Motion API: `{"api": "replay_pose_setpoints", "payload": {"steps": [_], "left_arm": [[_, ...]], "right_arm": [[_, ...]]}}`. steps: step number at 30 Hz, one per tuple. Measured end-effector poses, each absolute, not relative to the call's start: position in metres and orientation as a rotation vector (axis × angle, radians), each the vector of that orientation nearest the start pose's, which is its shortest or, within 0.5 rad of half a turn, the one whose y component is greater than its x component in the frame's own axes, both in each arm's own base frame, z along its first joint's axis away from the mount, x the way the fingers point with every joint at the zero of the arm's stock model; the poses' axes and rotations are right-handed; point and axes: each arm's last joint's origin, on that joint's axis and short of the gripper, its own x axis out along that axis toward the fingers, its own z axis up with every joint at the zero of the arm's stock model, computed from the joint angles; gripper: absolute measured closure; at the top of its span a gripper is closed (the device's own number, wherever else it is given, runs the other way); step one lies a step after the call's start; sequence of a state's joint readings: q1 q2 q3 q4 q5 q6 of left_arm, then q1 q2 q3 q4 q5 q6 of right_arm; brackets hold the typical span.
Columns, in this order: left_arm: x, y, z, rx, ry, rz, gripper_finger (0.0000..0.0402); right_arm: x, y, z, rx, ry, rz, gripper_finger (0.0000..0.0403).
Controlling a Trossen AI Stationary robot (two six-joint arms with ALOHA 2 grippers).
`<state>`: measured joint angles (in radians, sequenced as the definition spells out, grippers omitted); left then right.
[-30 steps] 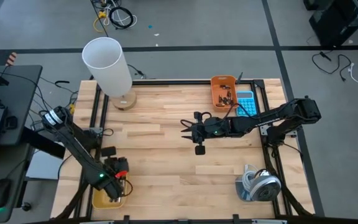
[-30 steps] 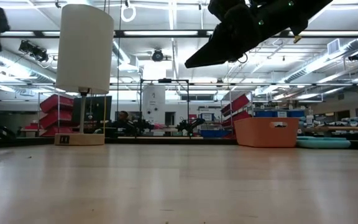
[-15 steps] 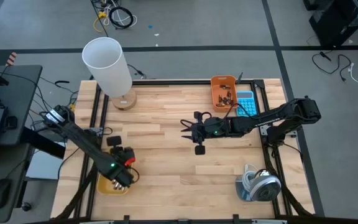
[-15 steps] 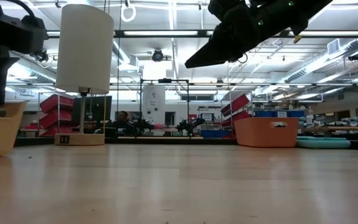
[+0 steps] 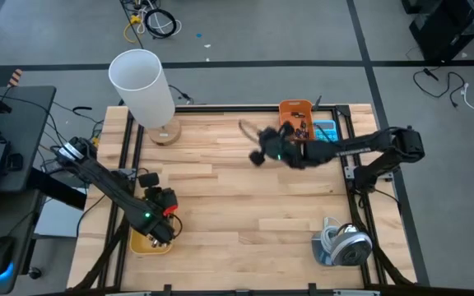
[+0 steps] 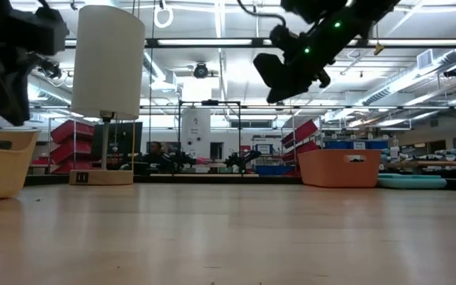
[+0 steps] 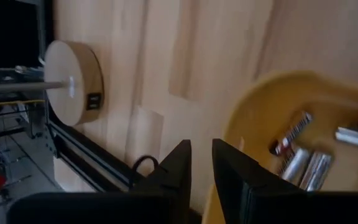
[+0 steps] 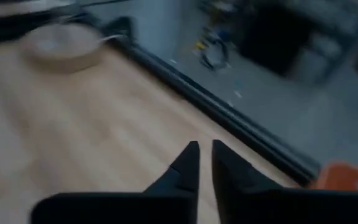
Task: Sort batteries
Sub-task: Move the orange bin to the right side of the yellow bin
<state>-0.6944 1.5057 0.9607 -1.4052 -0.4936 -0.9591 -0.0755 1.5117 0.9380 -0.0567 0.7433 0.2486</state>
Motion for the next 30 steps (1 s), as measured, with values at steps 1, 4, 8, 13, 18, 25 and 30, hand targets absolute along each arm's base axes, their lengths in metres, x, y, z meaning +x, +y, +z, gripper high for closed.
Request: {"api": "replay_pose_setpoints", "payload": {"steps": [1, 4, 8, 13, 18, 25, 30], "left_arm": [[0.169, -0.122, 0.207, 0.334, 1.385, 0.602, 0.0335], [0.168, -0.120, 0.213, 0.315, 1.300, 0.624, 0.0335], [0.169, -0.118, 0.226, 0.301, 1.161, 0.623, 0.0335], [0.171, -0.117, 0.242, 0.317, 0.976, 0.636, 0.0335], [0.170, -0.118, 0.255, 0.337, 0.850, 0.642, 0.0335], [0.166, -0.121, 0.262, 0.320, 0.783, 0.620, 0.0335], [0.165, -0.124, 0.262, 0.307, 0.770, 0.613, 0.0335]], "right_arm": [[0.312, -0.053, 0.235, 0.075, 0.494, -0.903, 0.0378], [0.306, -0.081, 0.239, 0.191, 0.516, -1.006, 0.0398], [0.291, -0.116, 0.240, 0.350, 0.586, -1.105, 0.0399], [0.277, -0.142, 0.230, 0.506, 0.667, -1.109, 0.0402], [0.272, -0.151, 0.218, 0.554, 0.750, -1.115, 0.0402], [0.267, -0.146, 0.212, 0.507, 0.807, -1.233, 0.0403], [0.264, -0.135, 0.203, 0.529, 0.888, -1.276, 0.0403]]}}
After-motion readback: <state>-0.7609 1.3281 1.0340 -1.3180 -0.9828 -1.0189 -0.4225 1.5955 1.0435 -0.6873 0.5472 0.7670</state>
